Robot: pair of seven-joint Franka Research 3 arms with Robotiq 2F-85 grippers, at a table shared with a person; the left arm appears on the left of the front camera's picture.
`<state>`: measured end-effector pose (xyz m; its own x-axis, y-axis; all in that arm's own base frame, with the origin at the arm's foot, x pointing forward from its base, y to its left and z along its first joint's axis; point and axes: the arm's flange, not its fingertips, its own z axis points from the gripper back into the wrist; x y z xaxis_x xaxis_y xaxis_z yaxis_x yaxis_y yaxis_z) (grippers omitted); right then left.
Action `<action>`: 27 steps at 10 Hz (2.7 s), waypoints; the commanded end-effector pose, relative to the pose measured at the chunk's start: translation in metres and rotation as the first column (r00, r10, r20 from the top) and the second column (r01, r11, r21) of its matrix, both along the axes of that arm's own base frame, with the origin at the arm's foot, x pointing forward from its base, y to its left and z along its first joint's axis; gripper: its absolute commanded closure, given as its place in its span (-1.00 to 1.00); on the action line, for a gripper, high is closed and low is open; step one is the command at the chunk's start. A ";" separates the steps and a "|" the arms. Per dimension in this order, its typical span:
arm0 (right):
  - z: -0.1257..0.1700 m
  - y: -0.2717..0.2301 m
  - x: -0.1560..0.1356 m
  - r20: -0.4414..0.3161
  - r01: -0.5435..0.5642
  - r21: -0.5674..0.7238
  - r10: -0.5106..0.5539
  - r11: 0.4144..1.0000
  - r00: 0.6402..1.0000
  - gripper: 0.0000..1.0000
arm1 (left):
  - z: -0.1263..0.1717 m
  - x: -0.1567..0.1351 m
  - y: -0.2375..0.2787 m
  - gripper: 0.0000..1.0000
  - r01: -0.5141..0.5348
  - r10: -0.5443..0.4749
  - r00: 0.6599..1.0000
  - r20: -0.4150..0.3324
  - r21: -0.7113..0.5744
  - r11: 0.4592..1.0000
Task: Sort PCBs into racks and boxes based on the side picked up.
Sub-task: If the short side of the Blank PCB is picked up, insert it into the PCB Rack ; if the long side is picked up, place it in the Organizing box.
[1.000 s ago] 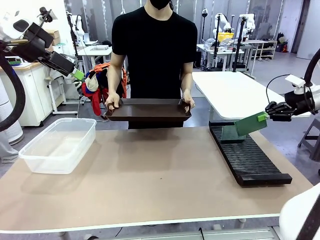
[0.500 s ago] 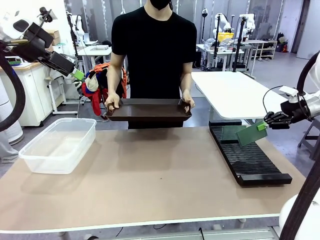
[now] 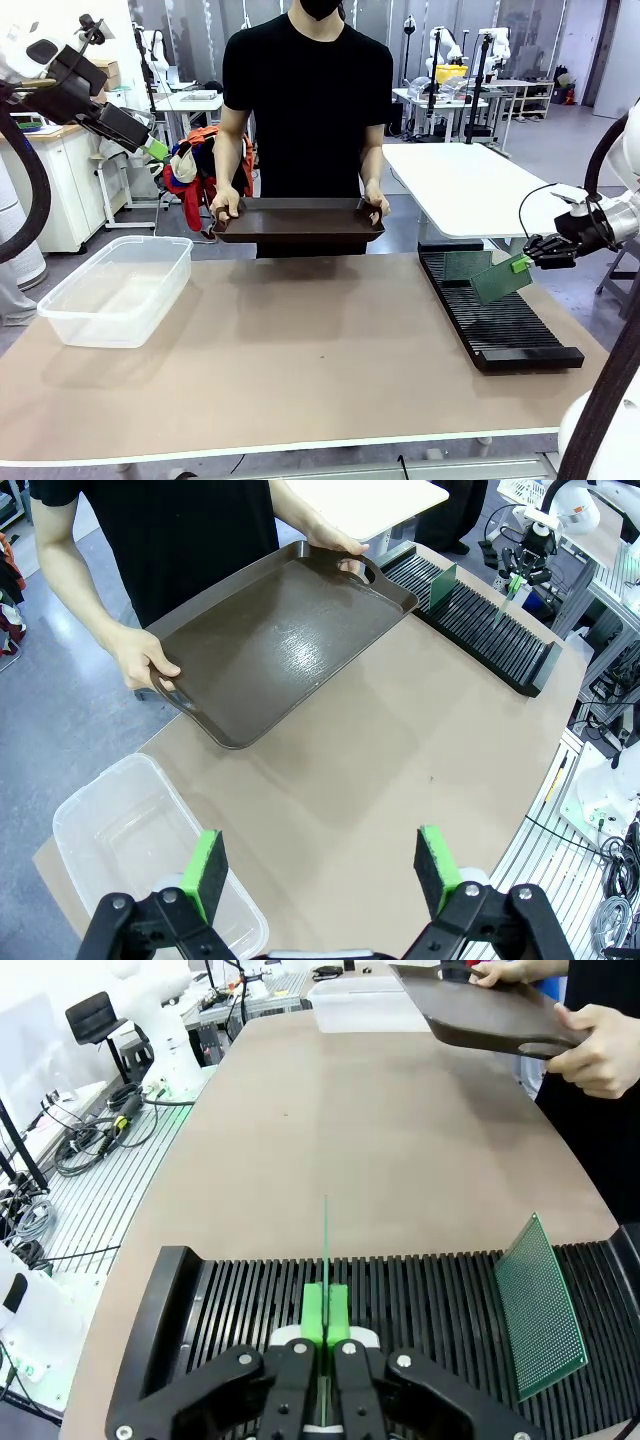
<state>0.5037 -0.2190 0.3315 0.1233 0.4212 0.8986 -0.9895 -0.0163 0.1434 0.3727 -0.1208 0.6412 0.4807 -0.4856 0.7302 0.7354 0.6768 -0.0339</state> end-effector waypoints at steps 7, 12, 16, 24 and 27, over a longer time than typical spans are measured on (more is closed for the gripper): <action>-0.014 0.008 0.012 -0.007 0.019 0.107 -0.018 0.994 1.000 0.96 | -0.002 -0.001 0.001 -1.00 0.007 -0.007 1.000 -0.008 -0.006 1.000; -0.040 0.011 0.022 -0.028 0.007 0.147 -0.003 0.989 1.000 0.96 | -0.002 -0.001 0.001 -1.00 0.007 -0.007 1.000 -0.008 -0.006 1.000; -0.049 0.005 0.023 -0.047 0.004 0.133 0.002 0.991 0.999 0.96 | -0.002 -0.001 0.001 -1.00 0.007 -0.007 1.000 -0.008 -0.006 1.000; -0.067 -0.001 0.025 -0.099 -0.024 0.115 0.036 0.993 0.994 0.96 | -0.002 -0.001 0.001 -1.00 0.007 -0.007 1.000 -0.008 -0.006 1.000; -0.068 -0.005 0.024 -0.100 -0.041 0.042 0.046 0.998 0.994 0.30 | -0.002 -0.001 0.001 -1.00 0.007 -0.007 1.000 -0.008 -0.006 1.000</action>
